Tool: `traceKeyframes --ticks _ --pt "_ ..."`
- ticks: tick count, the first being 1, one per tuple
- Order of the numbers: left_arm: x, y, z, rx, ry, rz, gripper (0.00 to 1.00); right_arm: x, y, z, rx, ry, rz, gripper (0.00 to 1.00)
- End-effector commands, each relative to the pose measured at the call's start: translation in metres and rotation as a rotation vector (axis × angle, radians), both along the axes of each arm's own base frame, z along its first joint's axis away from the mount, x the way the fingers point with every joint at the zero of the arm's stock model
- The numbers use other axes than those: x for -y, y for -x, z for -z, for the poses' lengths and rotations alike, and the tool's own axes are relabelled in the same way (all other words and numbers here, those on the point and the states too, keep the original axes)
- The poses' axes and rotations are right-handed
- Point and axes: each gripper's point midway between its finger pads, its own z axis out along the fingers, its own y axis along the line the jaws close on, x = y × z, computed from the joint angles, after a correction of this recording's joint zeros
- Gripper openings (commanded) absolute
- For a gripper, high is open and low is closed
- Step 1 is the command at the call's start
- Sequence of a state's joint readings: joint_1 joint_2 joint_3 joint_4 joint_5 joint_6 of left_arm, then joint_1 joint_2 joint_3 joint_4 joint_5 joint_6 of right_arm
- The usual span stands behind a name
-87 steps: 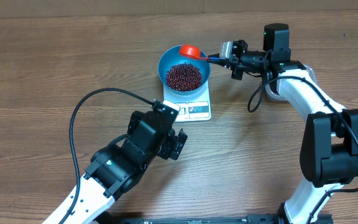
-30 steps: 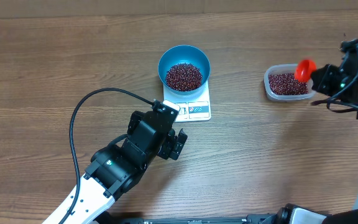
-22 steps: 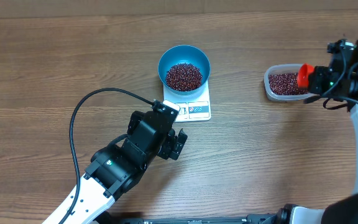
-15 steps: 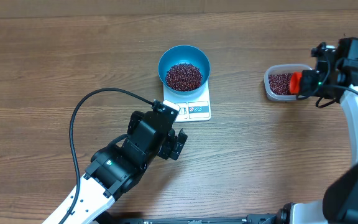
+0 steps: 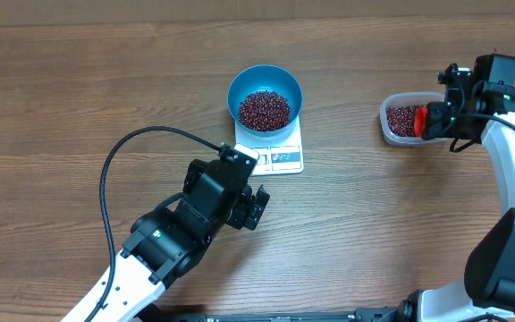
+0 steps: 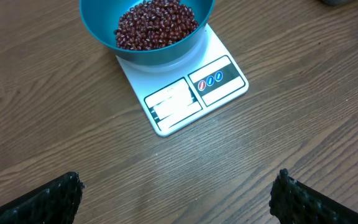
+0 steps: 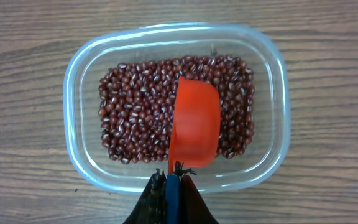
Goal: Scoop item into bowl and weigh 150g on scale
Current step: 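Lower the scoop into the beans and scoop again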
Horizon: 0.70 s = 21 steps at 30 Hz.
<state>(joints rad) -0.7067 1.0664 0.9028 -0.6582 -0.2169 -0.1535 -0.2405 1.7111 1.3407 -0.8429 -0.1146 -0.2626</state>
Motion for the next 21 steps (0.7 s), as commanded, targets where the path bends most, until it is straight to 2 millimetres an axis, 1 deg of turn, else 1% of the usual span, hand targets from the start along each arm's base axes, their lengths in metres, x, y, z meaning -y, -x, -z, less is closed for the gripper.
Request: traceKeyframes --ticks 1,4,11,17,21 --pt "0.0 0.0 0.004 -0.007 -0.012 0.011 0.99 0.001 -0.005 0.001 0.007 0.016 -0.01 0.04" --pt "0.0 0.0 0.004 -0.007 -0.012 0.011 0.99 0.001 -0.005 0.009 -0.011 0.028 -0.051 0.04" --pt "0.0 0.0 0.004 -0.007 -0.012 0.011 1.0 -0.001 -0.004 0.032 -0.068 0.007 -0.057 0.04" --pt "0.0 0.0 0.004 -0.007 -0.012 0.011 0.99 -0.015 -0.006 0.033 -0.056 -0.073 -0.088 0.04" --pt "0.0 0.0 0.004 -0.007 -0.012 0.011 1.0 -0.019 -0.003 0.033 -0.064 -0.091 -0.092 0.04"
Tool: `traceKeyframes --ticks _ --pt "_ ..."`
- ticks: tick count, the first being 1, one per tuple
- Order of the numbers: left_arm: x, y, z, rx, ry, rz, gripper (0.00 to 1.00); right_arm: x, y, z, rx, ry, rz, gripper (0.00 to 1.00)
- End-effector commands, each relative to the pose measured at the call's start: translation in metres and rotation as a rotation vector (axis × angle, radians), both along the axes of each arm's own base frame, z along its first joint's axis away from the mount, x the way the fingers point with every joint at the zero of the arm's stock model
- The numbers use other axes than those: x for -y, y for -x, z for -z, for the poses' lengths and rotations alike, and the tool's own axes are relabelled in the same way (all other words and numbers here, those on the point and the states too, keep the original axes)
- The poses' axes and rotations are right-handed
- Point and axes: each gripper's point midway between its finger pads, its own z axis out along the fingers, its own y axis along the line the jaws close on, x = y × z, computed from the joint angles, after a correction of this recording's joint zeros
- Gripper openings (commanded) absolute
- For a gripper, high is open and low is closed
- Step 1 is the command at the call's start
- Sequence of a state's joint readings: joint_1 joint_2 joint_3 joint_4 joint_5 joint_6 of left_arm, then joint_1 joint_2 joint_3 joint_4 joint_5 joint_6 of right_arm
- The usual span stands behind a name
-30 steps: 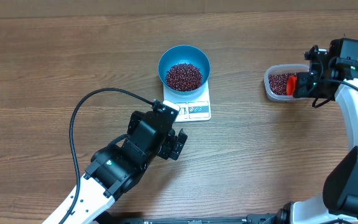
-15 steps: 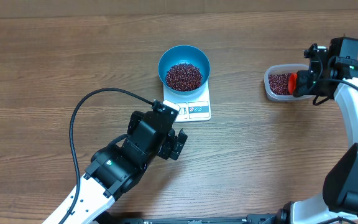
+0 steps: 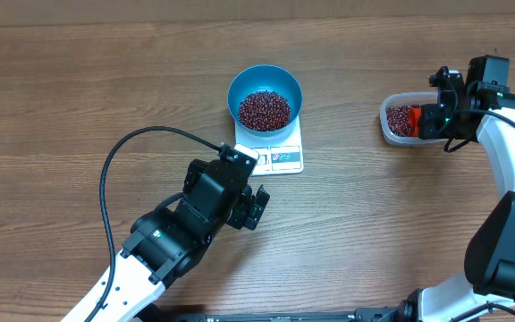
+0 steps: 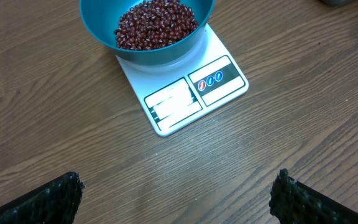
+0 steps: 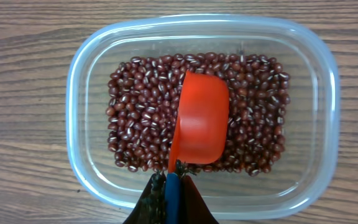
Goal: Scoop item into bowl and weigh 150g on scale
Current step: 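Lower the scoop into the beans and scoop again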
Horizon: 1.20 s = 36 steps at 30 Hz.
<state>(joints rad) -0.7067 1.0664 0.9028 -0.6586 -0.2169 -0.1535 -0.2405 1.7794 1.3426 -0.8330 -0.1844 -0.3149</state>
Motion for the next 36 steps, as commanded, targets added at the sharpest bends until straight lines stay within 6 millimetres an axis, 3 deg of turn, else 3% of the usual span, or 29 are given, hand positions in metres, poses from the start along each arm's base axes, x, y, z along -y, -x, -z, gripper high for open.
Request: traceKeyframes --ticks 1,17,36 --pt "0.001 0.0 0.004 -0.007 -0.011 0.011 1.0 -0.009 0.001 0.01 -0.028 -0.044 -0.022 0.04" --pt "0.001 0.0 0.004 -0.007 -0.011 0.011 1.0 -0.046 0.002 -0.001 -0.002 -0.257 -0.092 0.04" --pt "0.001 0.0 0.004 -0.007 -0.011 0.011 1.0 -0.049 -0.002 -0.008 0.031 -0.32 -0.091 0.04"
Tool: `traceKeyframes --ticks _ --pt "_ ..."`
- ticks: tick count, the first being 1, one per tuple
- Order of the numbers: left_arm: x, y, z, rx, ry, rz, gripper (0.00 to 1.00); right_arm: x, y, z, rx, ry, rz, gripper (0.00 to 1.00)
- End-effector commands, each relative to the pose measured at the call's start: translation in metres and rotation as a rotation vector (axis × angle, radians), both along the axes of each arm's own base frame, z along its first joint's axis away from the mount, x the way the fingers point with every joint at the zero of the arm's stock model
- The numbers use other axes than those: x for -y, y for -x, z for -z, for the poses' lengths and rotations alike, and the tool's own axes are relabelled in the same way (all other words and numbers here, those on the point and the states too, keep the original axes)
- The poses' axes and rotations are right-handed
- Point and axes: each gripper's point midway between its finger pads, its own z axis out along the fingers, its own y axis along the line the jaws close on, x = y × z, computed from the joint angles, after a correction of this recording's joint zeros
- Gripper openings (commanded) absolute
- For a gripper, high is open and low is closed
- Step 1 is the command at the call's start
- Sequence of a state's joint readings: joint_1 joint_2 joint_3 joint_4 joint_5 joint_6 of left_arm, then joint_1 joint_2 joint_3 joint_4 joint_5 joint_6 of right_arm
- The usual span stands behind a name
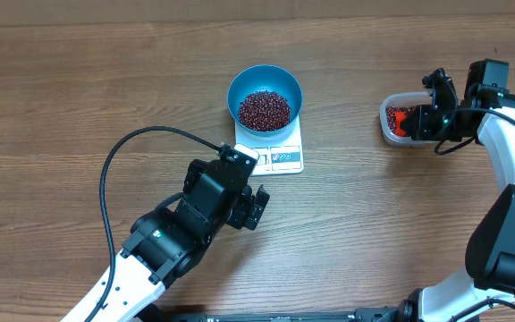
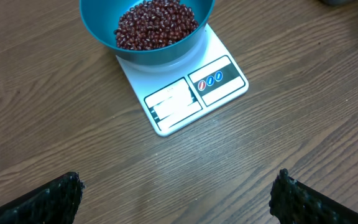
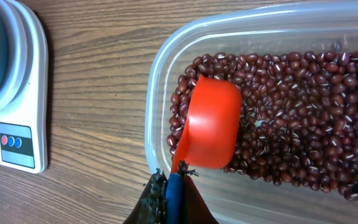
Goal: Scoop item into bowl and weigh 150g on scale
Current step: 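Lower the scoop into the beans and scoop again, then lift the filled scoop out of the tub with the right gripper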
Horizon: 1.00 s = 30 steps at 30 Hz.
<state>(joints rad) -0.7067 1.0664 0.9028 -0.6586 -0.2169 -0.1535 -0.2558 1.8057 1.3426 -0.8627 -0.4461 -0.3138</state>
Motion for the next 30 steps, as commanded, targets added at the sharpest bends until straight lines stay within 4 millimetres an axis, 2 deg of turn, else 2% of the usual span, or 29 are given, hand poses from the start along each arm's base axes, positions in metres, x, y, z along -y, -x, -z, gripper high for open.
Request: traceKeyframes --ticks 1,17,24,30 --pt "0.001 0.0 0.004 -0.007 -0.011 0.011 0.99 -0.011 -0.005 -0.007 0.03 -0.074 -0.017 0.04" --pt "0.001 0.0 0.004 -0.007 -0.011 0.011 1.0 0.02 -0.007 -0.02 0.076 -0.188 0.077 0.04" --pt "0.001 0.0 0.004 -0.007 -0.012 0.011 1.0 0.041 -0.004 -0.02 0.083 -0.194 0.129 0.04" --pt "0.001 0.0 0.004 -0.007 -0.011 0.011 1.0 0.051 -0.001 -0.03 0.114 -0.275 0.156 0.04"
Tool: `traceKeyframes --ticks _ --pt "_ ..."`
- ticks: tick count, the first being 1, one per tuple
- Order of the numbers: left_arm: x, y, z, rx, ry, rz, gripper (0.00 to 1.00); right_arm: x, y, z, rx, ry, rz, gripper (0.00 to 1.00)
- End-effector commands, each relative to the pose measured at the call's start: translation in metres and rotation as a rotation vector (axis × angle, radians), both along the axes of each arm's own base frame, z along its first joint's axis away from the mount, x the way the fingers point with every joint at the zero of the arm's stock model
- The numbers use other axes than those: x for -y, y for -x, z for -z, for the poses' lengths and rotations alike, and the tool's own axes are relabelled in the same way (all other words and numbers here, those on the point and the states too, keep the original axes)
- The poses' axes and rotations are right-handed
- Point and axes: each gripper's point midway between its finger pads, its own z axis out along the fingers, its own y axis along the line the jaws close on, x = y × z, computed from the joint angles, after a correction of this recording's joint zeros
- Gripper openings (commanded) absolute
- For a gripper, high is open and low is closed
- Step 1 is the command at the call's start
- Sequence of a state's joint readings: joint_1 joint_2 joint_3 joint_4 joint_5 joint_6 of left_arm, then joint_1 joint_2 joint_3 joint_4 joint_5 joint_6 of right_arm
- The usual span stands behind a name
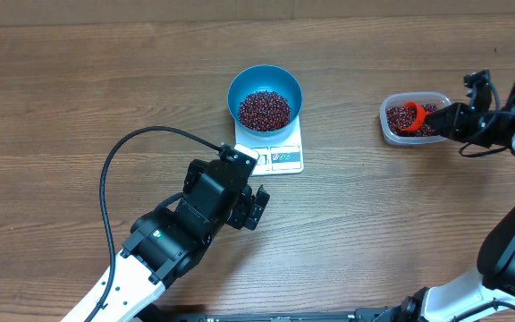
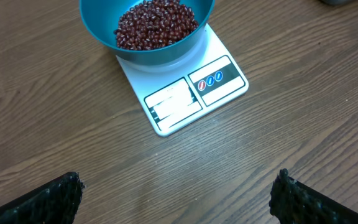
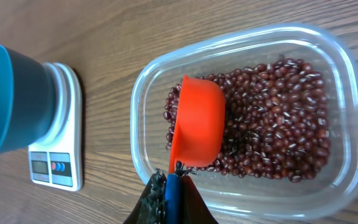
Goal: Scoop item into bowl and weigh 150g on scale
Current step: 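Lift the filled scoop out of the tub with the right gripper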
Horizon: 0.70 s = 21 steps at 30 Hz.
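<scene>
A blue bowl (image 1: 265, 98) half full of red beans stands on a white scale (image 1: 280, 157) at mid table; the same bowl (image 2: 146, 28) and scale (image 2: 185, 93) fill the top of the left wrist view. At the right, a clear tub (image 1: 414, 117) holds more red beans (image 3: 272, 118). My right gripper (image 3: 171, 180) is shut on the blue handle of an orange scoop (image 3: 196, 121), whose cup is tilted on its side over the beans in the tub (image 3: 241, 118). My left gripper (image 2: 176, 193) hangs open over bare wood below the scale, holding nothing.
A black cable (image 1: 119, 161) loops from the left arm across the wood. The right arm (image 1: 508, 125) reaches in from the right edge. The table top (image 1: 79, 80) is brown wood.
My right gripper has drawn back to the right and tilted, so the scoop now lies over the tub's left part with the bowl and scale in its view. The left arm has not moved.
The right gripper held the orange scoop over the beans in the tub at every moment, first centred, then shifted toward the tub's left end, now drawn back and tilted. The left gripper stayed open below the scale. The bowl's bean heap looks unchanged.
</scene>
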<state>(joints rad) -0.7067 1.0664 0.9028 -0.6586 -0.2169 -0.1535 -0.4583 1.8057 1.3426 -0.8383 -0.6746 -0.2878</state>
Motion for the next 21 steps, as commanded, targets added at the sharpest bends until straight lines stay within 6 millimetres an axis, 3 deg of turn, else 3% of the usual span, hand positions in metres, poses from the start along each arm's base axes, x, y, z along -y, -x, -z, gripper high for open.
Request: traceKeyframes --ticks 1,9,21 --pt "0.001 0.0 0.004 -0.007 -0.011 0.011 1.0 0.003 -0.001 -0.009 0.037 -0.079 0.008 0.04" --pt "0.001 0.0 0.004 -0.007 -0.011 0.011 1.0 0.008 0.002 -0.024 0.088 -0.179 0.02 0.04" --pt "0.001 0.0 0.004 -0.007 -0.011 0.011 0.99 -0.013 0.001 -0.056 0.192 -0.377 -0.047 0.04"
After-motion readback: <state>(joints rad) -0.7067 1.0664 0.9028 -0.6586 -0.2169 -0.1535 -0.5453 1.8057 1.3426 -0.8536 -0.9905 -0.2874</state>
